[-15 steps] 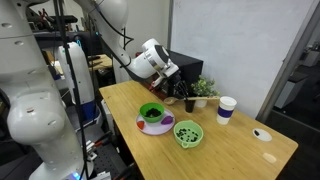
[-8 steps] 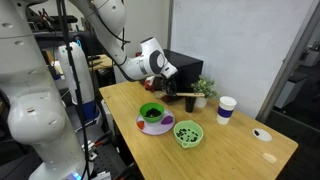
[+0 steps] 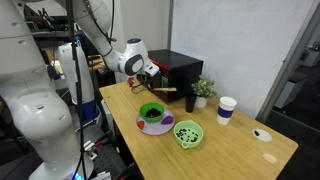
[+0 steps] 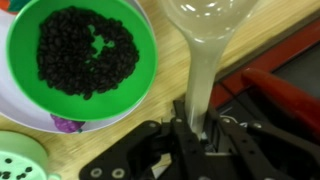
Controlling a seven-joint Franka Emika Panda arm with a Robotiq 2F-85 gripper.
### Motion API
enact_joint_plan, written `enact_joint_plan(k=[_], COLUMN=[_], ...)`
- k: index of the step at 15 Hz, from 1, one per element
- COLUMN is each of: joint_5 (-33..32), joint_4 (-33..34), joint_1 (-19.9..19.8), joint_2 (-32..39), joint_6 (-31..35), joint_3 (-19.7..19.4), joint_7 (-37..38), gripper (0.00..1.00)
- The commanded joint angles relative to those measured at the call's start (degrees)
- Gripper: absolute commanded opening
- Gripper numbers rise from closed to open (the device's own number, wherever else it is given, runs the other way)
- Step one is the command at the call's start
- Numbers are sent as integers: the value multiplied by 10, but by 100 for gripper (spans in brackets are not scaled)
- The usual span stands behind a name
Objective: Use the spoon to transfer one scoop of contents from the dark green bowl to the light green bowl
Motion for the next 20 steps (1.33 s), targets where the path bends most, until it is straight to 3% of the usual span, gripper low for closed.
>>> enact_joint_plan(k=[1, 4, 9, 20], joint_5=[151, 189, 199, 206], joint_4=[6, 7, 9, 13], joint_1=[38, 30, 32, 82], joint_2=[-60, -103, -152, -191], joint_6=[-69, -136, -208, -247], joint_3=[7, 1, 4, 37], joint_7=[-156, -208, -242, -300], gripper=[6, 6, 6, 6])
